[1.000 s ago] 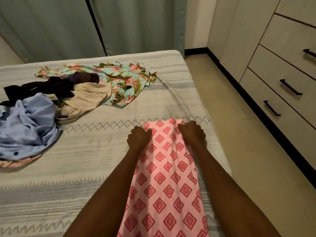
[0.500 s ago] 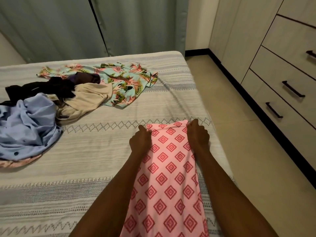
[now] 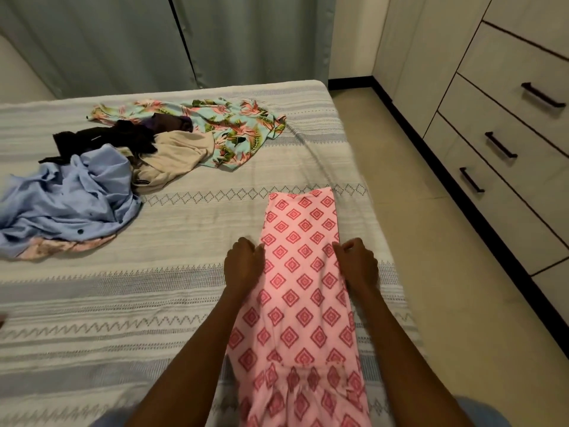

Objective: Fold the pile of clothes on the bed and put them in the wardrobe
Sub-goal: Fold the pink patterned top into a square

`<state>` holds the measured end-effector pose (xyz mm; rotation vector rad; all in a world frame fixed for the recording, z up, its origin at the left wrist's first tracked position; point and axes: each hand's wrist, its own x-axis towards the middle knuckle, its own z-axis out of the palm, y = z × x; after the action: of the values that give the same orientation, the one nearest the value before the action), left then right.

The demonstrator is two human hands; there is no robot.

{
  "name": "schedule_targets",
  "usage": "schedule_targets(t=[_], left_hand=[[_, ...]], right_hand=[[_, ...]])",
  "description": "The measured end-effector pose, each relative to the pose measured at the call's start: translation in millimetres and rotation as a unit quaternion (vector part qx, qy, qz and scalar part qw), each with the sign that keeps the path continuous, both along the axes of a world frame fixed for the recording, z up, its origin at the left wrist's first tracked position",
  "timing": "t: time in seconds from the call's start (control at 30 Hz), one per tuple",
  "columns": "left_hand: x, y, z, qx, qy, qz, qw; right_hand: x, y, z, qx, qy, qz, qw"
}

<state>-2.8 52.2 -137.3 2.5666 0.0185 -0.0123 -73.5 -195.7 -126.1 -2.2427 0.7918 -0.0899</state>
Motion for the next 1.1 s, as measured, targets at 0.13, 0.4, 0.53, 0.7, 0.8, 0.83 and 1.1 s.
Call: schedule_targets(t=[0.13, 0.4, 0.53, 0.7, 0.8, 0.83, 1.1], left_hand=[[-60.5, 19.1, 1.0, -0.018, 0.002, 0.004, 1.0], [-137.4, 58.3, 9.8, 0.022, 0.051, 0.042, 0.998], [-152.3, 71.6, 9.4, 0.013, 0.093, 0.043, 0.995], [-157.6, 76.4, 11.0, -0.019, 0.117, 0.03, 0.992], [-161.6, 77.2, 10.5, -0.017, 0.121, 0.033, 0.992], [-162.5, 77.4, 10.5, -0.018, 0.122, 0.034, 0.992], [-167.2, 75.3, 9.0, -0.02, 0.108, 0.052, 0.993]], right_hand=[[-58.5, 9.2, 6.9, 0.003, 0.019, 0.023, 1.0], [-116.2, 20.9, 18.3, 0.033, 0.06, 0.061, 0.996], [-124.2, 25.1, 19.0, 0.02, 0.097, 0.082, 0.992], [-137.7, 32.6, 30.2, 0.046, 0.069, 0.025, 0.996], [-145.6, 34.5, 27.1, 0.064, 0.061, 0.028, 0.996], [-146.7, 35.0, 26.3, 0.065, 0.06, 0.034, 0.996], [-141.7, 39.5, 23.1, 0.021, 0.094, 0.024, 0.995]])
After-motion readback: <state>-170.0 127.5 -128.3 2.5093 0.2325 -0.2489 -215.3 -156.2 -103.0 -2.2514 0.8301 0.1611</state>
